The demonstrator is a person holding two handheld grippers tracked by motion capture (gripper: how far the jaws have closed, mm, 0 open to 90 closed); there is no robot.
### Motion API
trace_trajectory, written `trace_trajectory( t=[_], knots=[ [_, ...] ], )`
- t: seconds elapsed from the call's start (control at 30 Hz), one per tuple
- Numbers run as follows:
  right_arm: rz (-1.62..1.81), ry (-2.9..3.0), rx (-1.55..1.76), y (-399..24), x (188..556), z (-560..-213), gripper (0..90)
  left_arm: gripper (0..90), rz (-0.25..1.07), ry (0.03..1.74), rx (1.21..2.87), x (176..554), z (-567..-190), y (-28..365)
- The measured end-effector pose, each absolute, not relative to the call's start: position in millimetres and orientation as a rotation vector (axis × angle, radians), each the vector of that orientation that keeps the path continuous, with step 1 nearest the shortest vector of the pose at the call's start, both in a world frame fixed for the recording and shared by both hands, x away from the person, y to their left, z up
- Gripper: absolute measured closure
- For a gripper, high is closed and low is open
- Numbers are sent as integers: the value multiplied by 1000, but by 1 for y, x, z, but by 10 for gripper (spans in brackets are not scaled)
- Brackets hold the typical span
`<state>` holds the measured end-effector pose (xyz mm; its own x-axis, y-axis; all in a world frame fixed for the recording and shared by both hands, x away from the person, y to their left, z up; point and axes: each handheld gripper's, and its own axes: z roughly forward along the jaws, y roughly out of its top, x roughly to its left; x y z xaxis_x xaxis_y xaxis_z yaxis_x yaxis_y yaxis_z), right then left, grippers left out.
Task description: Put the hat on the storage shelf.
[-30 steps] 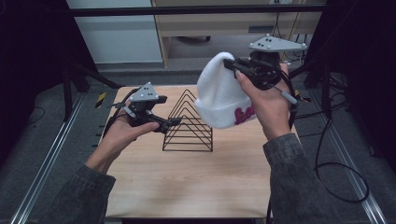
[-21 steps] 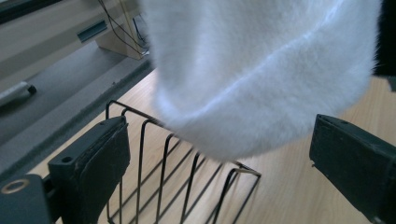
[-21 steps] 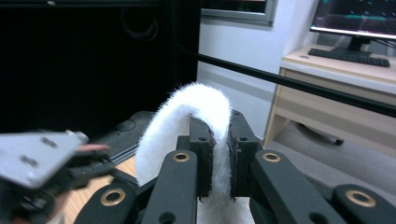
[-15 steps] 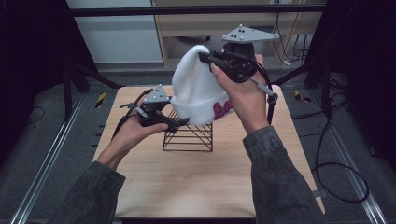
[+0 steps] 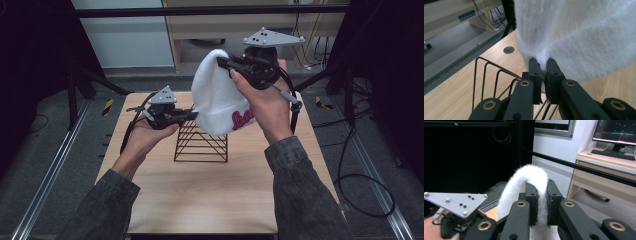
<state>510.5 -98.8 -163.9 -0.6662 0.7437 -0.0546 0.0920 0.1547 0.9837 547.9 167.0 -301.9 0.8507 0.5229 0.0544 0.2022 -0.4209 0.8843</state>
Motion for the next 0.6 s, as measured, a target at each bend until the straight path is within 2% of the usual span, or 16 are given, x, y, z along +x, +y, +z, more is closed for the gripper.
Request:
trace_trajectory(
  t=[0.6],
  knots=[
    [1518, 1904, 875, -100, 541, -180, 832, 857, 524, 619, 1977, 541, -275, 204]
  ],
)
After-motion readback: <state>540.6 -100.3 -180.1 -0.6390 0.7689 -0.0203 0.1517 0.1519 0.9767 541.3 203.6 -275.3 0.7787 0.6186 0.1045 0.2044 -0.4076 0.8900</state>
